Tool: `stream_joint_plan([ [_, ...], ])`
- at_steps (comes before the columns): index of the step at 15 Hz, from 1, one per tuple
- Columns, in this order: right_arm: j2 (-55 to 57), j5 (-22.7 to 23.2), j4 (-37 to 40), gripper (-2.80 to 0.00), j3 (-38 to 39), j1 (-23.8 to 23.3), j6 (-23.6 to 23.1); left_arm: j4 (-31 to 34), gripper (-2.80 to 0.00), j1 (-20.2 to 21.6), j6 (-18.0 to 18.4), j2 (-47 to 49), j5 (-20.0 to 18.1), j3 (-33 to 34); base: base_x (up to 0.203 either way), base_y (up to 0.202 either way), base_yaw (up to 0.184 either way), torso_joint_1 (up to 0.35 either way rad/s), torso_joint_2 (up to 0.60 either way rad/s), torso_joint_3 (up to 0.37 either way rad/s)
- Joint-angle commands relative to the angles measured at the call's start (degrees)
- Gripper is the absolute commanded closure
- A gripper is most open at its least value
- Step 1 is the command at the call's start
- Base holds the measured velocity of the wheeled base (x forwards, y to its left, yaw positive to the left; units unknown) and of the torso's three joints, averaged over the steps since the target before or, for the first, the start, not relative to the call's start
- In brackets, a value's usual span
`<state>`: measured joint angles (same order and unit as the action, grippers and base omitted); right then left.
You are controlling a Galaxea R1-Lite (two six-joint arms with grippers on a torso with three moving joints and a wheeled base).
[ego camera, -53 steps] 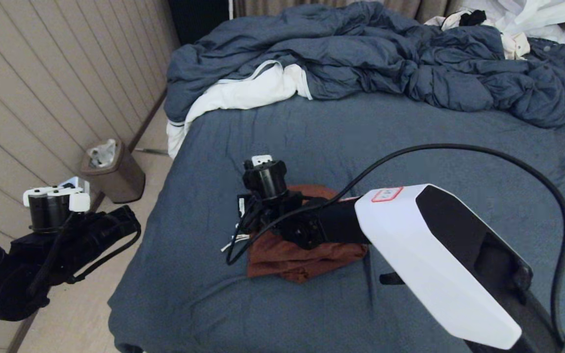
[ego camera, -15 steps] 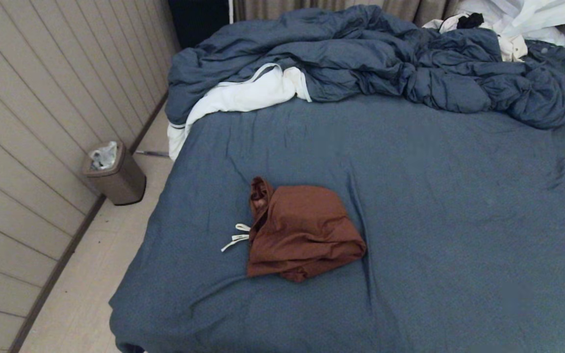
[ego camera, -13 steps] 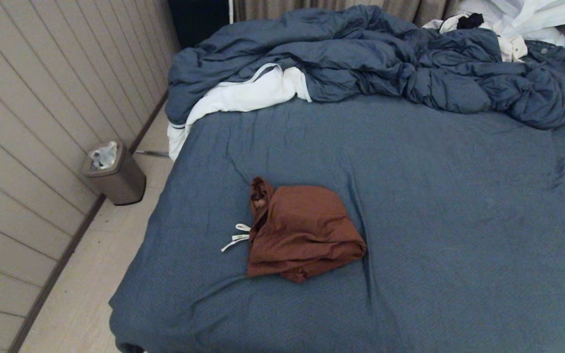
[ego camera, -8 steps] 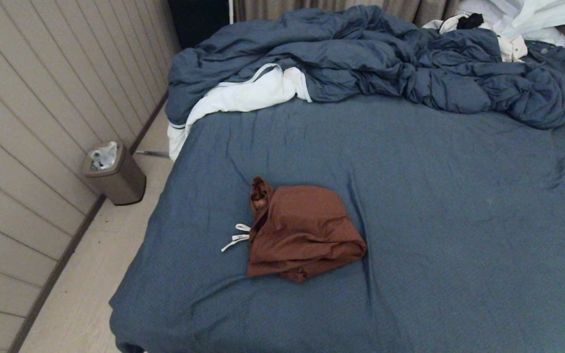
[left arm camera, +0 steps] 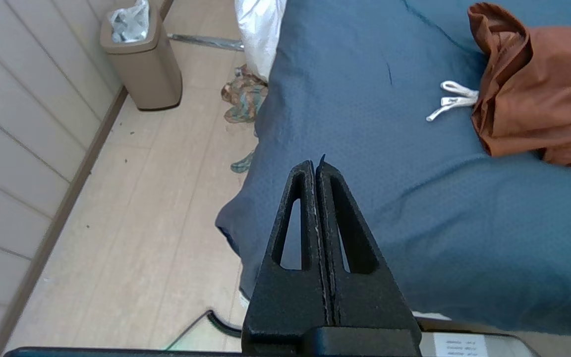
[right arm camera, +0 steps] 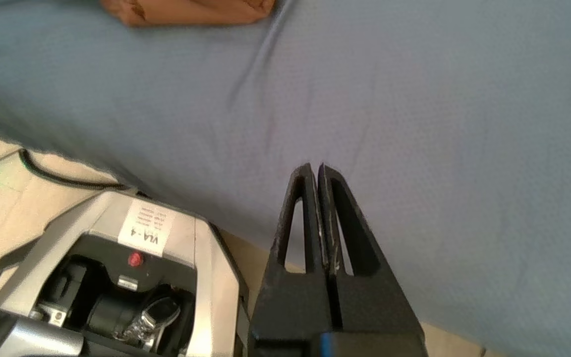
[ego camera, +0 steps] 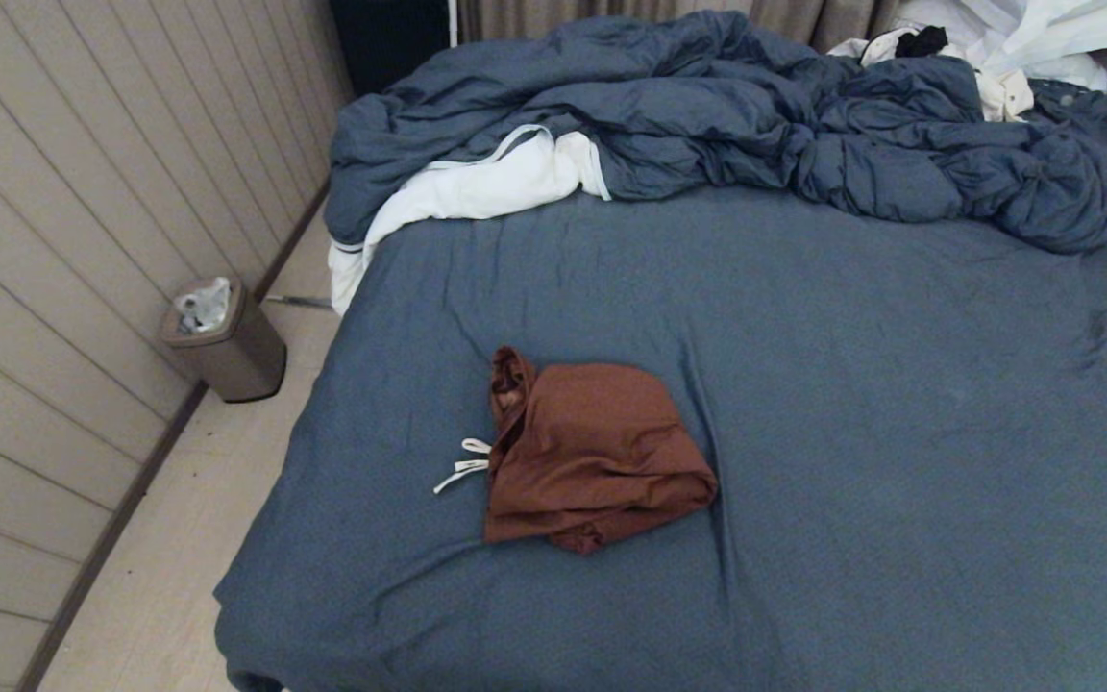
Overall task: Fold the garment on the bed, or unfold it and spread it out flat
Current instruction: Unford the brown shorts
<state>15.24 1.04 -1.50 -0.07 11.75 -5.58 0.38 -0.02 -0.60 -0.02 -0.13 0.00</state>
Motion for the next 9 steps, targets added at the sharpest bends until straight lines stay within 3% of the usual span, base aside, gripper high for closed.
stream_joint_plan([
  [1,0.5,0.19,0.64,0.0,0.07,-3.24,-0.08,0.06,0.0,0.02,-0.28,0.11,0.05,0.0,0.0,0.0,0.0,0.0,0.0,0.0],
  [4,0.31,0.43,0.99,0.0,0.07,-14.99,-1.27,0.06,0.0,0.02,-0.37,0.11,0.05,0.0,0.0,0.0,0.0,0.0,0.0,0.0],
  [9,-14.42,0.93,1.61,0.0,0.07,-11.64,-0.07,0.06,0.0,0.02,-0.55,0.11,0.13,0.0,0.0,0.0,0.0,0.0,0.0,0.0],
])
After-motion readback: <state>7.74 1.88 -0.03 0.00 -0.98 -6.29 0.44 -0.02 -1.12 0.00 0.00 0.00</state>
